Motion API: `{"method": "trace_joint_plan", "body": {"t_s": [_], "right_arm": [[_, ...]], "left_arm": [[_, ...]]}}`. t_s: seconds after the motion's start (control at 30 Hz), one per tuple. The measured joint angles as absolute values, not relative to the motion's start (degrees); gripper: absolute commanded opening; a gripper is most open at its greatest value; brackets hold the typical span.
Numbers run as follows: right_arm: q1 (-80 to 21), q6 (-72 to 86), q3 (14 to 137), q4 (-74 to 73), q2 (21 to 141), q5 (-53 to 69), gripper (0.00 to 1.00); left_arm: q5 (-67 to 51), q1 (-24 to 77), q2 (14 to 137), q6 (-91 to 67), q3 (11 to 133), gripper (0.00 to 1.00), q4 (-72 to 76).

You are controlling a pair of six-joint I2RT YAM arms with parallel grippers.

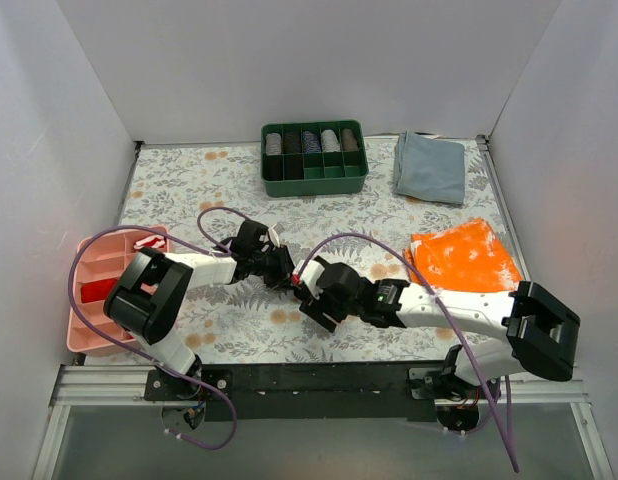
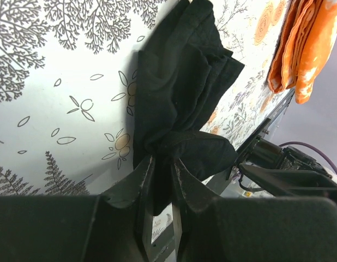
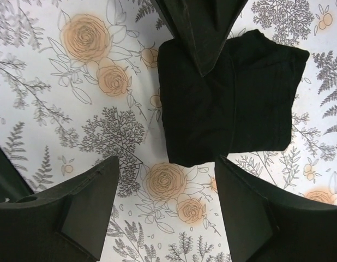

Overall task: Roll the underwear
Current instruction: Roll the underwear to the center of the board.

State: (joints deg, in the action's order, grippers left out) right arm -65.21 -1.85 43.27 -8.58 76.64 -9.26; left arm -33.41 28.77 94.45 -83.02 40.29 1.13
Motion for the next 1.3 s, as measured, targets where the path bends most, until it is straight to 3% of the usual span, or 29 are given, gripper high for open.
{"method": "trace_joint_plan", "body": {"t_s": [0.47,0.67,0.73,0.87,1.13,1.2,1.3], "right_arm": [[-70.57,-8.97,47.83,-8.78,87.18,-22.50,0.77],[-70.59,-9.93,47.83,-8.40,89.73,-24.86,0.70],[-70.59,-9.89,47.83,-7.90,89.73,-25.08,0.66],[-70.57,-9.78,47.75,-7.05,89.73,-25.47,0.46],[-70.13,-9.15,46.22,-4.56,89.73,-25.32,0.31],[-69.63,-8.91,45.91,-4.10,89.69,-24.64,0.22],[-68.05,-8.10,45.19,-3.25,88.84,-21.78,0.19]], "left_arm": [[-33.91,28.73,95.48,-81.45,42.17,0.01,-2.66],[-34.04,28.71,95.64,-81.14,42.28,0.02,-2.72],[-34.13,28.71,95.79,-81.08,42.41,0.02,-2.81],[-34.44,28.67,96.14,-80.84,42.72,0.02,-3.01],[-34.74,28.62,96.33,-80.29,42.83,0.02,-3.03],[-34.72,28.62,96.33,-80.27,42.83,0.04,-3.03],[-34.70,28.58,96.33,-80.29,42.81,0.10,-3.03]]}}
